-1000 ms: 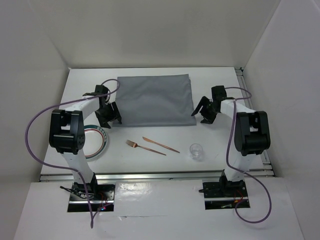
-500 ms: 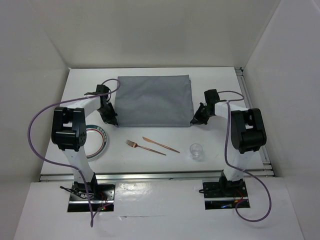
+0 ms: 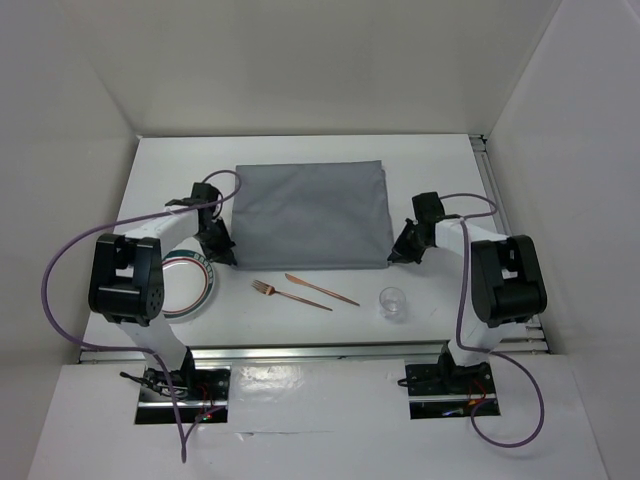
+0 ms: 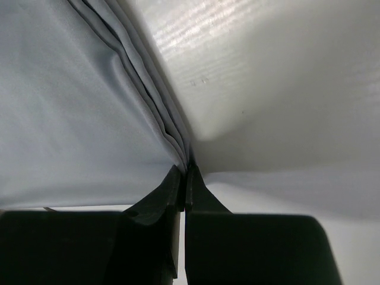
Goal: Set the dinner table for one person
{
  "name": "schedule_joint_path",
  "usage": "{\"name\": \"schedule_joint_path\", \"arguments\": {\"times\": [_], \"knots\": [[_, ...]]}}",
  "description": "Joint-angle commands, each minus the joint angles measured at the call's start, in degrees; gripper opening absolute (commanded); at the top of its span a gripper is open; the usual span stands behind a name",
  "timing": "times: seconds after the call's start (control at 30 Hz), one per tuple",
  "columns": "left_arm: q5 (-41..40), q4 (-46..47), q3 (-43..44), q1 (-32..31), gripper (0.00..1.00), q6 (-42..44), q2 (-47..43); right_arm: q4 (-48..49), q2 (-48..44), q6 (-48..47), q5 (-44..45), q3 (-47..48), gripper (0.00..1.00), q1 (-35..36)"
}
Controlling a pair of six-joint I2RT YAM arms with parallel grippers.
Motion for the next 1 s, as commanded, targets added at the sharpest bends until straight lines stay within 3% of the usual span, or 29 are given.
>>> {"name": "schedule_joint_path", "arguments": {"times": [0.0, 0.4, 0.5, 0.63, 0.67, 0.77, 0.8, 0.97], "knots": [[-2.1, -0.6, -2.0, -0.3, 0.0, -1.0, -4.2, -1.4, -3.7, -0.3, 3.6, -1.5, 0.0, 0.6], [-4.3, -1.7, -3.0, -0.3, 0.0, -2.1, -4.7, -1.9, -8.4, -0.8, 4.2, -5.2, 0.0, 1.7], [-5.1, -2.2, -3.0, -0.3, 0.24, -2.1, -4.7, -2.4, -9.0, -0.8, 4.2, -5.2, 0.03, 1.7], [-6.2, -3.9, -1.5, -0.3, 0.63, -2.1, -5.6, -4.9, -10.0, -1.5, 5.9, -2.8, 0.26, 2.2], [-6.2, -4.5, -0.1, -0.3, 0.79, -2.1, -6.5, -5.5, -10.0, -1.5, 6.8, -2.1, 0.5, 2.2], [-6.7, -6.8, 3.6, -0.3, 0.91, -1.6, -8.2, -8.5, -12.6, -2.8, 8.2, 0.8, 0.8, 2.2], [-6.7, -7.6, 4.7, -0.8, 0.92, -1.6, -9.1, -9.1, -13.2, -2.8, 8.2, 2.3, 0.86, 2.7], [-6.7, -10.5, 10.1, -0.8, 0.92, -0.4, -12.9, -14.8, -18.1, -3.9, 10.6, 5.7, 0.89, 2.8]]}}
